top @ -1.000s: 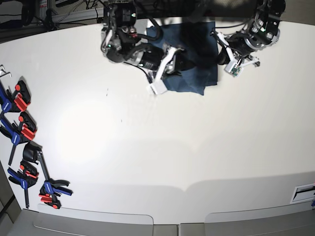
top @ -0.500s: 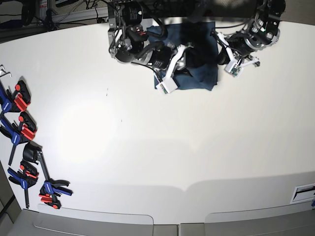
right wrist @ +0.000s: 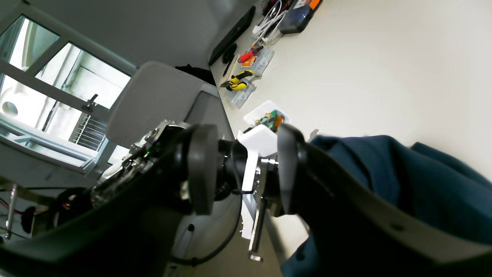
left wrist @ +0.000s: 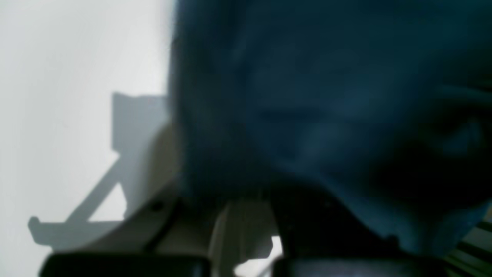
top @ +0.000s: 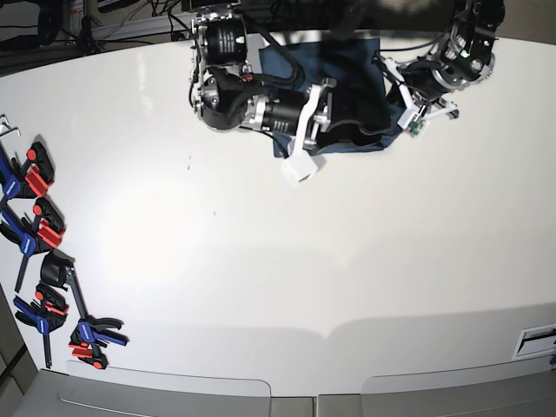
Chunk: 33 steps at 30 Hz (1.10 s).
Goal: Fold the T-shirt properly
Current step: 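Fold the right-held end over onto the left-held half, then release the shirt and pull the right gripper back, then press the right gripper onto the folded bundle to flatten it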
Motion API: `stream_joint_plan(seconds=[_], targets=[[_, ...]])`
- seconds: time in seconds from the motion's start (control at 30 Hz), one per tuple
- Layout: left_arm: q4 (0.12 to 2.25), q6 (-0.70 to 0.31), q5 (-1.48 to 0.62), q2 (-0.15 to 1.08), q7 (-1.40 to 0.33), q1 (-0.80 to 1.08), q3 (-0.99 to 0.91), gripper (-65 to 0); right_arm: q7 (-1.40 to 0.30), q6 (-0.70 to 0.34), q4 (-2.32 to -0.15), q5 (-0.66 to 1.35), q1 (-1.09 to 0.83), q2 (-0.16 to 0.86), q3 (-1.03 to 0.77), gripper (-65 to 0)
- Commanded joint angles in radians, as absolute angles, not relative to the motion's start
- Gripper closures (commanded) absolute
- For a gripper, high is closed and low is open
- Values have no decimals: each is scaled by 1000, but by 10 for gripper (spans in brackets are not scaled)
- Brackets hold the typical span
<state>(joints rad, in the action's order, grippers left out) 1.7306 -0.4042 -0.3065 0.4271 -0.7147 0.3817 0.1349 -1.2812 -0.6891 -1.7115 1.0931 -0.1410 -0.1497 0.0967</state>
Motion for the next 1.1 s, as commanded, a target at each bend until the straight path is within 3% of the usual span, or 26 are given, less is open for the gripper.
stream_joint_plan(seconds=[0.0, 0.3, 0.6, 0.67, 0.77, 0.8, 1.07], targets=[[1737, -411, -279, 440, -792, 394, 128, 0, -1266, -698, -1729, 1130, -127, -157, 100, -240], [1862, -411, -283, 508, -815, 402, -49, 0, -1266, -698, -1729, 1118, -59, -157, 35, -239], [1899, -412, -430, 508, -823, 402, -242, 0, -1315, -698, -1729, 1051, 8, -146, -248, -236], [1899, -412, -437, 509, -823, 402, -250, 0, -1319, -698, -1729, 1051, 8, -117, -315, -187], [1899, -421, -472, 508, -843, 402, -248, 0, -1357, -698, -1729, 1051, 7, -74, -409, -19], [1899, -434, -494, 508, -851, 402, -248, 0, -1374, -698, -1729, 1051, 6, -60, -437, 0], [1898, -464, -559, 507, -867, 405, -248, 0, -1372, -698, -1729, 1051, -97, -20, -487, 0]])
